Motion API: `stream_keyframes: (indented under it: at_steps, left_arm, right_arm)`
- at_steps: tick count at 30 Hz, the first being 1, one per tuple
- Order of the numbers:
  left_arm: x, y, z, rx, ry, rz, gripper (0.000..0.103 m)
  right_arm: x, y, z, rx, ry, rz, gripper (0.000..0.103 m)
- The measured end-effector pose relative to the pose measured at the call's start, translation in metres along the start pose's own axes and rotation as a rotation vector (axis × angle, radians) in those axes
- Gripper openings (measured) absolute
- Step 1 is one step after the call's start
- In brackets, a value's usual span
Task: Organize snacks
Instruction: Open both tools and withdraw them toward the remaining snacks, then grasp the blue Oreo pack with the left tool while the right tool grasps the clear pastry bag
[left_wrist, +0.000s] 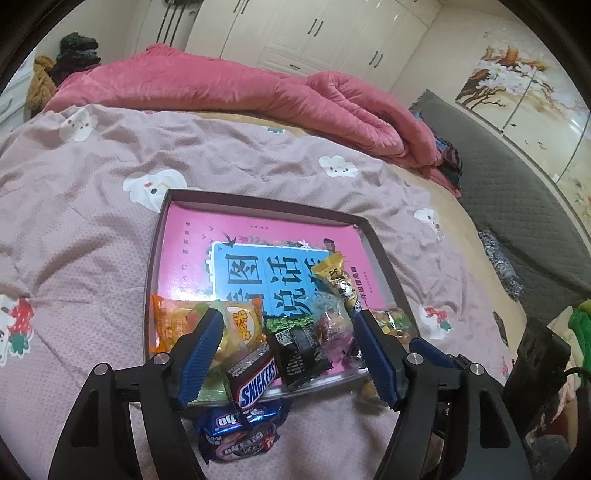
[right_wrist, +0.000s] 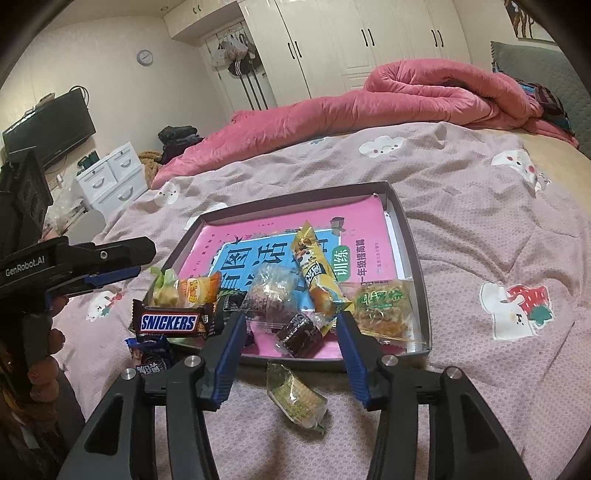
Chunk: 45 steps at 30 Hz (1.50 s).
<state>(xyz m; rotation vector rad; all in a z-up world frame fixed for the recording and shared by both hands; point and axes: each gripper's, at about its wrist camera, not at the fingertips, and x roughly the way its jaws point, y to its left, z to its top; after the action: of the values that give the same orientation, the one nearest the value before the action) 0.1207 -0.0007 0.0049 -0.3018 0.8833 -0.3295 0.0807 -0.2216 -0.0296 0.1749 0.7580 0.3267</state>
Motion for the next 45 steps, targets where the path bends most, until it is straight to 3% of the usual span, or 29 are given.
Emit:
stream_keyframes:
  at_steps: [10,17,26,31,40,45]
  left_arm:
    - [-0.022,-0.002,0.0,0.001,-0.029,0.004,0.076]
    - [-0.046,0.017,-0.012,-0.029,-0.032,0.039,0.077]
    - [-0.033,0.038,-0.055,-0.046,0.107,0.088,0.077]
    - [-0.015,0.03,-0.068,-0.033,0.155,0.067,0.077]
    - [0.012,0.026,-0.082,-0.056,0.212,0.091,0.078]
    - [0.023,0.026,-0.082,-0.072,0.217,0.108,0.078]
  right_arm:
    - [-0.012,0.002,0.0,-0.008,-0.026,-0.005,0.055]
    - [-0.022,-0.003,-0.006,0.025,-0.002,-0.01,0.062]
    - [-0.017,-0.009,-0.022,0.055,0.101,-0.049,0.069]
    - [-0.008,-0.005,-0.029,0.029,0.153,-0.071,0.071]
    - [0.02,0.002,-0.036,-0.007,0.224,-0.033,0.07]
    - [0.029,0.012,-0.038,-0.087,0.222,-0.022,0.053]
